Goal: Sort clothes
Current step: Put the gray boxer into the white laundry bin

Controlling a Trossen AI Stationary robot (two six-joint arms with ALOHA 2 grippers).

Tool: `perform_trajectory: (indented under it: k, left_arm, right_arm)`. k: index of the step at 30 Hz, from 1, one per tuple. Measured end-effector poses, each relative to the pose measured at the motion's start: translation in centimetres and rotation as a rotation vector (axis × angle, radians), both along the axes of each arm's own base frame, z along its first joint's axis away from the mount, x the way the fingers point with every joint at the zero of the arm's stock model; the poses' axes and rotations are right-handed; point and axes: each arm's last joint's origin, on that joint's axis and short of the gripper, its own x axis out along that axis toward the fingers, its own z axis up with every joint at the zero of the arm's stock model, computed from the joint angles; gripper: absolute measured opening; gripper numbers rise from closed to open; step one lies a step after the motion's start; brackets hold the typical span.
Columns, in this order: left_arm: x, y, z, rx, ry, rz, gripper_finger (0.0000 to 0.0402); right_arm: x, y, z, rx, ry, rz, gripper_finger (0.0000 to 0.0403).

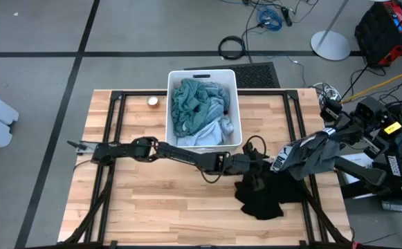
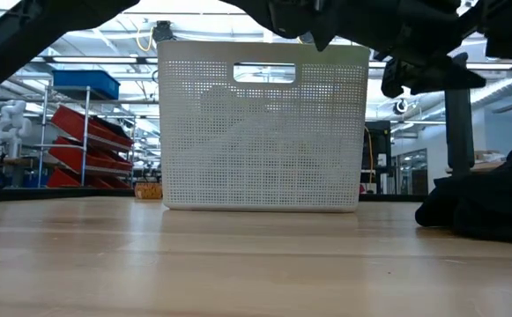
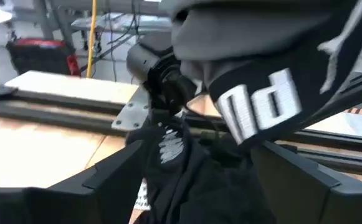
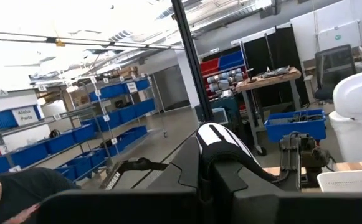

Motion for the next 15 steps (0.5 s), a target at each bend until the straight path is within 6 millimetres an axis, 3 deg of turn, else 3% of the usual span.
perform_trajectory:
  k: [10, 15]
  left_arm:
    - [-0.2, -2.1, 1.7, 0.116, -0.156, -0.081, 0.0302]
    - [-0.1, -1.9, 1.6, 0.116, -0.151, -0.073, 0.0302]
  right_arm:
    - [0.1, -0.1, -0.2, -0.032, 0.002, -0.01, 0.0]
    - [0.2, -0.2, -0.2, -0.03, 0.002, -0.015, 0.0]
